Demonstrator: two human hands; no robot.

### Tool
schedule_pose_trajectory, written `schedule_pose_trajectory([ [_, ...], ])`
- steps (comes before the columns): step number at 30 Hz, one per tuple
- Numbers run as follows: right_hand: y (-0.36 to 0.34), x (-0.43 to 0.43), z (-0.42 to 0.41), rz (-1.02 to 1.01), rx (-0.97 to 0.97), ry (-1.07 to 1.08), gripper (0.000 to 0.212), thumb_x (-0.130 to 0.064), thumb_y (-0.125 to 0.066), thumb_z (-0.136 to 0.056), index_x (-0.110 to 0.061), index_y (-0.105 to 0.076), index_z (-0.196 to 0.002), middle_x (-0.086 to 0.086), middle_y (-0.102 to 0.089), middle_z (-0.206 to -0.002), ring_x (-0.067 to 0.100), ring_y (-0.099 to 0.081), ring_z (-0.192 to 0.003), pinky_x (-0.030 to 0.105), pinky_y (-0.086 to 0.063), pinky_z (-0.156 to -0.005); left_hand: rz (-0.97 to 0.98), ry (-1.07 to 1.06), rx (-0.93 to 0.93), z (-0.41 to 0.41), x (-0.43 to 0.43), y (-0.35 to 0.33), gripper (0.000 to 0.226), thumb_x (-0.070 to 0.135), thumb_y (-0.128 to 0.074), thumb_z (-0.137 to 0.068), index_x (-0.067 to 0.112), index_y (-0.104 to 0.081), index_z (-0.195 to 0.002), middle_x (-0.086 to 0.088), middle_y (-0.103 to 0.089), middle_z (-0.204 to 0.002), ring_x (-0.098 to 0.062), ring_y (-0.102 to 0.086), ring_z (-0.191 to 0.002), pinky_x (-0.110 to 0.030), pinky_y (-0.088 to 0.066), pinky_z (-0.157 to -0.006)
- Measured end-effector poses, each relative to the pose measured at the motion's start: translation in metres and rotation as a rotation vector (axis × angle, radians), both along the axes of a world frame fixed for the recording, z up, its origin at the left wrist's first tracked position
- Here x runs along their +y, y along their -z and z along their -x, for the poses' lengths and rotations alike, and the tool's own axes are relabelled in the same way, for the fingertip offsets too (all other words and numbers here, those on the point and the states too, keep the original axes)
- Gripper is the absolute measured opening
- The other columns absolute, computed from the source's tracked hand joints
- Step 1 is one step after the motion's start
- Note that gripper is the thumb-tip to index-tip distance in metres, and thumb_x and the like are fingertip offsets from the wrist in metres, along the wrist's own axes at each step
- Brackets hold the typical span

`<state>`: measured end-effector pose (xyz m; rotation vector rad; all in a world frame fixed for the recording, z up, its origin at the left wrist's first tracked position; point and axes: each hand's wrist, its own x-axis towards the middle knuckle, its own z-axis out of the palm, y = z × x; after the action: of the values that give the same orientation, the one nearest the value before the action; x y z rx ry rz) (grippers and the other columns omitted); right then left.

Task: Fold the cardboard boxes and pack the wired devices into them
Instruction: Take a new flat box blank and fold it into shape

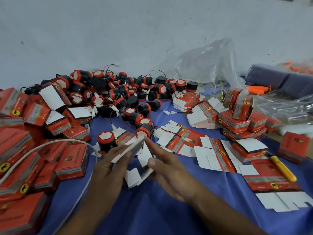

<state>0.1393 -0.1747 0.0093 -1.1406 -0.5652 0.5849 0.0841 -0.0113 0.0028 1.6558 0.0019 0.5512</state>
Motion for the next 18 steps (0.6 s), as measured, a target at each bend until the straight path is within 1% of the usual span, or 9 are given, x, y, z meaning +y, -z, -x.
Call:
schedule_pose_trajectory([
  [2,0.001,-0.001,0.002,-0.046,-0.020,-0.008,0.094,-0.044,-0.081,-0.080,-0.021,-0.031,-0.157,0.002,-0.056,-0.146,0.029,-0.054,-0.132,0.047,-0.040,-0.112,-0.121,-0.098,-0.020,0.000,-0.004,0.001,0.026,0.036,-0.050,-0.094,0.041,-0.061,-0.118,0.029,-0.065,-0.113,0.007,-0.059,-0.108,-0.005,-0.045,-0.079],
  [3,0.001,-0.001,0.001,-0.045,-0.050,-0.021,0.099,-0.046,-0.082,-0.078,-0.020,-0.028,-0.158,0.006,-0.053,-0.149,0.032,-0.051,-0.135,0.050,-0.038,-0.115,-0.141,-0.119,-0.026,0.000,-0.005,0.002,0.026,0.039,-0.047,-0.095,0.044,-0.058,-0.117,0.035,-0.062,-0.111,0.011,-0.057,-0.108,-0.001,-0.043,-0.077],
  [6,0.001,0.001,0.001,0.080,-0.206,0.010,0.089,-0.027,-0.084,-0.078,-0.040,-0.036,-0.153,0.010,-0.059,-0.141,0.036,-0.059,-0.125,0.049,-0.048,-0.106,-0.148,-0.110,-0.046,0.001,-0.009,0.003,0.029,0.056,-0.040,-0.097,0.053,-0.048,-0.124,0.044,-0.052,-0.121,0.017,-0.048,-0.117,0.002,-0.040,-0.083],
  [8,0.005,0.006,0.001,0.051,-0.219,0.100,0.080,-0.021,-0.080,-0.080,-0.041,-0.042,-0.148,0.003,-0.060,-0.141,0.027,-0.061,-0.124,0.042,-0.051,-0.101,-0.209,-0.005,-0.076,0.002,-0.009,0.002,0.053,0.069,-0.032,-0.095,0.046,-0.039,-0.142,0.037,-0.040,-0.142,0.012,-0.035,-0.134,-0.004,-0.036,-0.099],
  [10,0.005,0.006,-0.002,-0.029,-0.126,0.166,0.071,-0.022,-0.075,-0.080,-0.033,-0.049,-0.144,0.003,-0.061,-0.139,0.029,-0.060,-0.125,0.042,-0.052,-0.099,-0.405,0.098,-0.111,0.001,-0.007,0.000,0.064,0.069,-0.031,-0.096,0.040,-0.027,-0.153,0.025,-0.028,-0.156,0.001,-0.023,-0.145,-0.015,-0.030,-0.112],
  [12,0.003,0.002,-0.005,-0.043,-0.085,0.153,0.063,-0.022,-0.070,-0.079,-0.033,-0.054,-0.139,0.007,-0.066,-0.125,0.030,-0.065,-0.109,0.041,-0.053,-0.088,-0.553,0.136,-0.108,0.002,-0.005,-0.002,0.065,0.067,-0.038,-0.095,0.048,-0.016,-0.153,0.026,-0.019,-0.159,-0.001,-0.015,-0.149,-0.032,-0.025,-0.118],
  [14,-0.001,-0.003,-0.005,-0.025,-0.107,0.074,0.061,-0.019,-0.064,-0.081,-0.033,-0.053,-0.139,0.005,-0.067,-0.104,0.023,-0.063,-0.090,0.037,-0.051,-0.079,-0.578,0.120,-0.137,0.005,-0.003,-0.005,0.070,0.063,-0.048,-0.092,0.050,-0.013,-0.152,0.025,-0.014,-0.161,-0.004,-0.011,-0.150,-0.042,-0.024,-0.116],
  [16,-0.003,-0.005,-0.001,0.027,-0.153,-0.020,0.064,-0.018,-0.061,-0.083,-0.036,-0.048,-0.142,0.005,-0.062,-0.093,0.021,-0.058,-0.085,0.036,-0.047,-0.080,-0.540,0.138,-0.223,0.008,-0.002,-0.009,0.072,0.060,-0.053,-0.093,0.046,-0.017,-0.153,0.018,-0.016,-0.163,-0.010,-0.012,-0.151,-0.036,-0.026,-0.115],
  [18,-0.005,-0.005,0.002,0.068,-0.190,-0.107,0.068,-0.017,-0.060,-0.085,-0.041,-0.042,-0.146,0.008,-0.061,-0.101,0.024,-0.058,-0.094,0.041,-0.045,-0.088,-0.518,0.171,-0.289,0.011,-0.002,-0.014,0.068,0.052,-0.057,-0.094,0.040,-0.024,-0.153,0.011,-0.021,-0.163,-0.014,-0.016,-0.151,-0.023,-0.027,-0.115],
])
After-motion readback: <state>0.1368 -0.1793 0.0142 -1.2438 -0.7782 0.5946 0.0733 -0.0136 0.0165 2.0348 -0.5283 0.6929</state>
